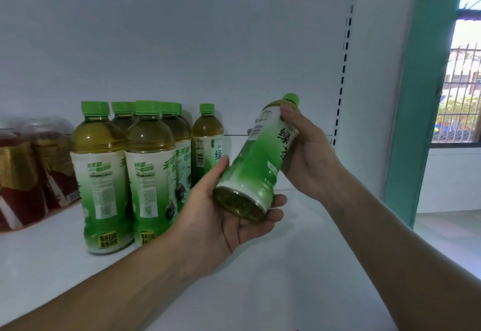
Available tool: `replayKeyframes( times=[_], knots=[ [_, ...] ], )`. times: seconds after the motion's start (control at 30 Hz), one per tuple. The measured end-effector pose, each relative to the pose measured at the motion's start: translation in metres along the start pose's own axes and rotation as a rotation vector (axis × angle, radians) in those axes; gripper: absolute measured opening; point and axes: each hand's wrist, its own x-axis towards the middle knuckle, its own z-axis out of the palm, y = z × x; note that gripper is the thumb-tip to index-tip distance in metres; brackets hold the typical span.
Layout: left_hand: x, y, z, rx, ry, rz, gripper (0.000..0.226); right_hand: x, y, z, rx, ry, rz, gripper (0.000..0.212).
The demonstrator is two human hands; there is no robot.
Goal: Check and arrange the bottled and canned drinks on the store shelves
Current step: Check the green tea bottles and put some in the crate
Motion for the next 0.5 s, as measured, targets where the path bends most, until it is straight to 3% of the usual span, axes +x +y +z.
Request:
replayKeyframes(
  times=[0.07,0.23,0.4,0.5],
  knots=[
    [0.001,-0.001,0.000,0.005,-0.059,-0.056,0.075,0.000,0.001,-0.001,-0.057,0.013,0.052,0.040],
    [0.004,-0.002,-0.004,-0.021,-0.116,-0.102,0.093,0.004,0.008,0.000,-0.117,0.207,0.128,0.038],
    [-0.001,-0.001,-0.002,-0.032,-0.248,-0.102,0.088,0.004,0.012,-0.004,-0.105,0.183,0.359,0.049],
    [0.000,0.001,-0.007,0.026,-0.276,-0.110,0.080,0.005,0.012,-0.005,-0.040,0.177,0.356,0.045]
  ],
)
